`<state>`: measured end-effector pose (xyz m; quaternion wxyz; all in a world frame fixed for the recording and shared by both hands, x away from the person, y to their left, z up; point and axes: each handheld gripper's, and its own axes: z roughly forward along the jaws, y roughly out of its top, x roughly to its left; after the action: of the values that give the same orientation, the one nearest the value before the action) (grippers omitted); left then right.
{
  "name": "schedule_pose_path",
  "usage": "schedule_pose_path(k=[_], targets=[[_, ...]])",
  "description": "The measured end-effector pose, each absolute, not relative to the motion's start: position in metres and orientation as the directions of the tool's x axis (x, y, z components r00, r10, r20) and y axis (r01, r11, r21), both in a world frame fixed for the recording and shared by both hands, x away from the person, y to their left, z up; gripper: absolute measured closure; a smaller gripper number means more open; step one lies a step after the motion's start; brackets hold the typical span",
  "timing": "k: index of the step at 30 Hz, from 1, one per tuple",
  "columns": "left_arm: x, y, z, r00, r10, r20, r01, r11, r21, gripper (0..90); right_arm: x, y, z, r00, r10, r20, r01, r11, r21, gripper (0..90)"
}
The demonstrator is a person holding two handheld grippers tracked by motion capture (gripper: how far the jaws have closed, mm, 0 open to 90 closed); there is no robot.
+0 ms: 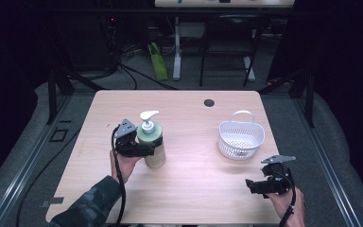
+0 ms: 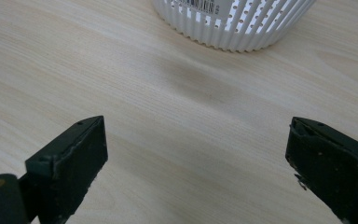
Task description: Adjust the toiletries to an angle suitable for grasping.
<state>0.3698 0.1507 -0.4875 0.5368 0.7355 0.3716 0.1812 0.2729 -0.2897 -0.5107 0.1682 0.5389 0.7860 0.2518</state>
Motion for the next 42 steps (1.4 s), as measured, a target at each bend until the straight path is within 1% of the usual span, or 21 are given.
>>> schedule_pose_path(k=[22,36,42], targets=[[0.367,0.104,-0.487,0.742,0.658,-0.129,0.332,-0.192,0.924,8.9,0.273,-0.290,-0.510,-0.364,0.931,0.007,0.762,0.293,0.578,5.1],[0.363,0.067,-0.488,0.794,0.593,-0.133,0.311,-0.210,0.927,9.0,0.273,-0.289,-0.511,-0.368,0.930,0.012,0.763,0.295,0.576,5.3],[0.363,0.059,-0.487,0.806,0.578,-0.132,0.310,-0.220,0.925,9.0,0.272,-0.289,-0.510,-0.372,0.928,0.006,0.752,0.297,0.588,5.9]])
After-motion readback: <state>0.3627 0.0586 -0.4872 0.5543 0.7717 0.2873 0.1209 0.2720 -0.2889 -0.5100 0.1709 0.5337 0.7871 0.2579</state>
